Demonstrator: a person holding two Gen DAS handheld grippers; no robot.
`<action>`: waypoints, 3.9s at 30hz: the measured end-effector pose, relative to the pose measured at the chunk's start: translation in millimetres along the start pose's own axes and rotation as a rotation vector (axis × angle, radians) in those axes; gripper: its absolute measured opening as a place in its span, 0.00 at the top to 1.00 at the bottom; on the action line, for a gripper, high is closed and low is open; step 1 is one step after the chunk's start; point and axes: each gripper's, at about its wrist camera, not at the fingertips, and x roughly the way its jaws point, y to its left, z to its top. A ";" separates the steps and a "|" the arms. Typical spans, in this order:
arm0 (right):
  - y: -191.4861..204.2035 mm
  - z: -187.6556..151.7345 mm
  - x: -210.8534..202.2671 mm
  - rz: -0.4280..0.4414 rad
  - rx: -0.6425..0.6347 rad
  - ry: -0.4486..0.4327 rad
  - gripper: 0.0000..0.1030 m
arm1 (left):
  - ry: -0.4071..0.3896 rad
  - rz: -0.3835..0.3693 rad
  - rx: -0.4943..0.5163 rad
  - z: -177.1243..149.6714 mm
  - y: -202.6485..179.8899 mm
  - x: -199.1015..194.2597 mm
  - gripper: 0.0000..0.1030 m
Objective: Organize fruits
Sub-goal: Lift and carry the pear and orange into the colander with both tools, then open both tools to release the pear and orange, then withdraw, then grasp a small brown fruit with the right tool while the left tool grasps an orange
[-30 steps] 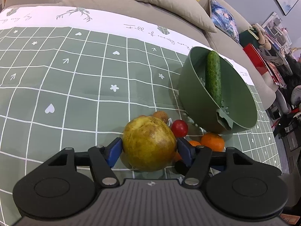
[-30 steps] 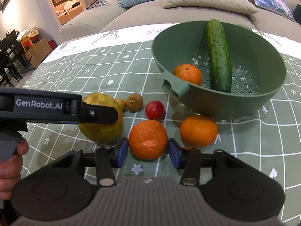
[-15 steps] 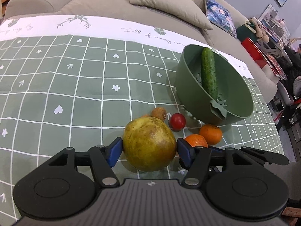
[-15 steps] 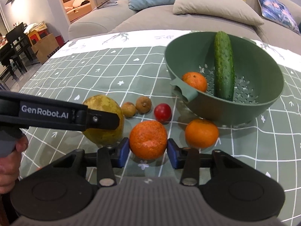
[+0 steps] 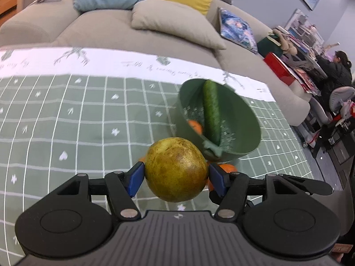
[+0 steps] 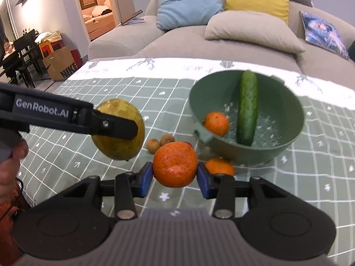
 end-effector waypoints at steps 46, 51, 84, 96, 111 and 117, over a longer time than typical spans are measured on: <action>-128.4 85.1 118.9 0.055 -0.424 0.439 0.61 | 0.432 -0.074 0.266 73.8 -73.1 163.4 0.30; -129.8 84.3 122.4 0.080 -0.432 0.449 0.61 | 0.431 -0.067 0.279 73.5 -72.6 164.7 0.30; -93.4 100.5 50.4 0.024 -0.335 0.322 0.49 | 0.256 -0.043 0.296 78.2 -68.2 81.5 0.26; -47.6 55.5 4.9 0.074 -0.052 0.213 0.48 | 0.283 -0.008 0.320 33.7 -33.9 18.3 0.26; 31.7 -15.5 24.0 0.198 0.027 0.309 0.67 | 0.381 0.118 0.265 -46.7 23.4 -13.1 0.26; 45.1 -26.5 36.9 0.213 0.011 0.355 0.73 | 0.426 0.135 0.269 -72.1 35.5 -8.4 0.26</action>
